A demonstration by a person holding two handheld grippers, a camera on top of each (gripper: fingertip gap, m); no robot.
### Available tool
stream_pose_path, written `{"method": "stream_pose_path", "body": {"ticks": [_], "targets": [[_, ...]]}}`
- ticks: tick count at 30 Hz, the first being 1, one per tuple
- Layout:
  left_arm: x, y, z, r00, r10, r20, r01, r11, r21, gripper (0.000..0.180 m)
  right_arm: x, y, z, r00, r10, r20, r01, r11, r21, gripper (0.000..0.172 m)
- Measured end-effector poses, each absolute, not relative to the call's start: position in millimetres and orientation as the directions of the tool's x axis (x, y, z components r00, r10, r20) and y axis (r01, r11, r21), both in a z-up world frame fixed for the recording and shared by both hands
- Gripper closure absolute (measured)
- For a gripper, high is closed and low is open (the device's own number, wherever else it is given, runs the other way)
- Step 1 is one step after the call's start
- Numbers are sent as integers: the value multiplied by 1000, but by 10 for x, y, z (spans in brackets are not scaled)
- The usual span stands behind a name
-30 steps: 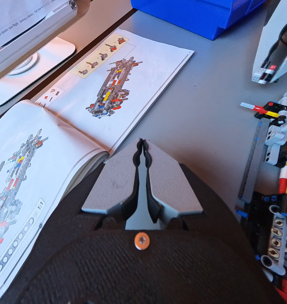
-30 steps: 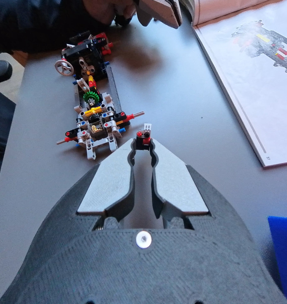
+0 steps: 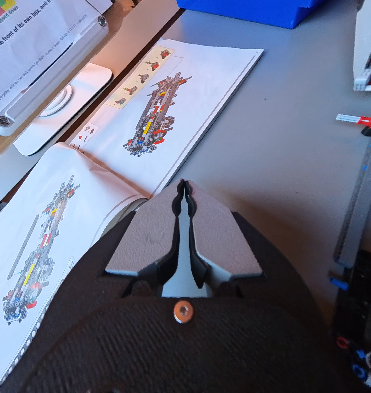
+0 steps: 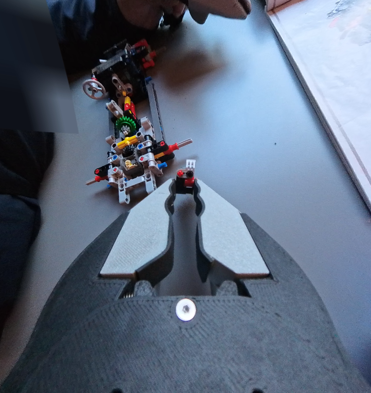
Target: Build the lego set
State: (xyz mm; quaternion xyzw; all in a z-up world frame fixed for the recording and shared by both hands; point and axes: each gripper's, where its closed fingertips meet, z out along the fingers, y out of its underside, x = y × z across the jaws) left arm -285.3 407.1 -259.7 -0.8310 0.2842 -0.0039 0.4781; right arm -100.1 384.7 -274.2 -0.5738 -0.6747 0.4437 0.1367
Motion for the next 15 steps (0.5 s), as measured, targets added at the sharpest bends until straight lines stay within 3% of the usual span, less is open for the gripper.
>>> {"method": "stream_pose_path", "body": {"ticks": [15], "targets": [[-2873, 4087, -2603, 849, -473, -235, -444, -398, -803, 180, -998, 3852, -2717, -307, 880, -362, 653, -82, -753, 159]]}}
